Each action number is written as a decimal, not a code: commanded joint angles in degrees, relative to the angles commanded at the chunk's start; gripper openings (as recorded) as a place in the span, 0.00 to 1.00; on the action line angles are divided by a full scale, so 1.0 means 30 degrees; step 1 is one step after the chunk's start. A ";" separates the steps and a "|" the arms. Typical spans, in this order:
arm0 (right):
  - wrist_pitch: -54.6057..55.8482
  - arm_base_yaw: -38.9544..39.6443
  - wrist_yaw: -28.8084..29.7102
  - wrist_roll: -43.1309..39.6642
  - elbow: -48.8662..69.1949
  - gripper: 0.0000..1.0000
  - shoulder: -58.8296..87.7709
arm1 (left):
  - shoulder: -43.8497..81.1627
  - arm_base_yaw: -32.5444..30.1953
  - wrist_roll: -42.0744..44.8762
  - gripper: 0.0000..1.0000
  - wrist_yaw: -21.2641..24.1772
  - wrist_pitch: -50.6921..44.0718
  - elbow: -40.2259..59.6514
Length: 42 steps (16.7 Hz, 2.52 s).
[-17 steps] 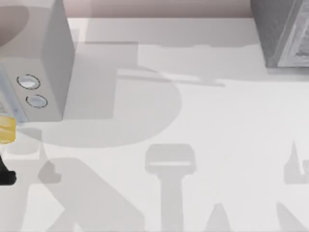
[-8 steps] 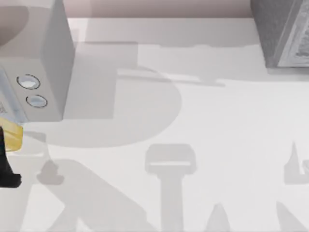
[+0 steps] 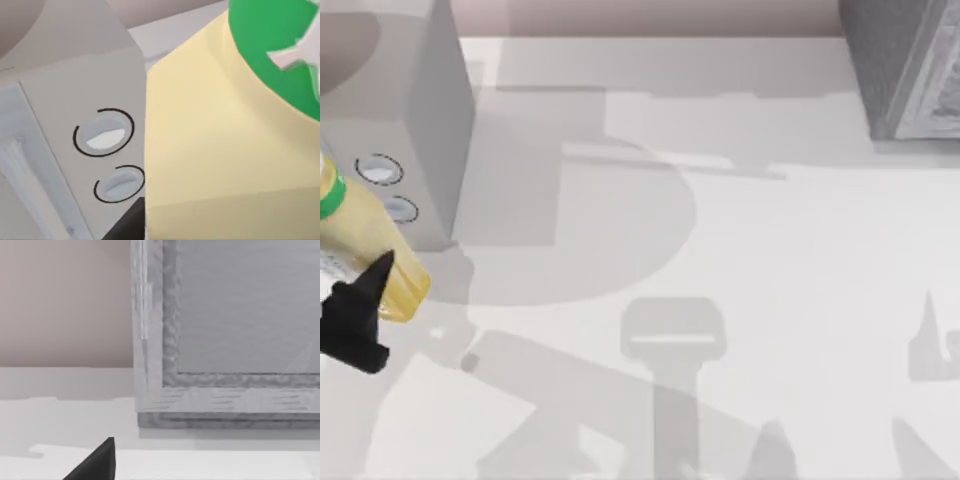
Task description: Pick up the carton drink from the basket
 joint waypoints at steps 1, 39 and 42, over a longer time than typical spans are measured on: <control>0.0000 0.0000 0.0000 0.0000 0.0000 1.00 0.0000 | 0.1190 -0.0063 0.0567 0.00 0.0754 -0.0359 0.0829; 0.0000 0.0000 0.0000 0.0000 0.0000 1.00 0.0000 | 1.3590 -0.2604 0.2776 0.38 0.4239 0.4025 0.4305; 0.0000 0.0000 0.0000 0.0000 0.0000 1.00 0.0000 | 1.3590 -0.2604 0.2776 0.60 0.4239 0.4025 0.4305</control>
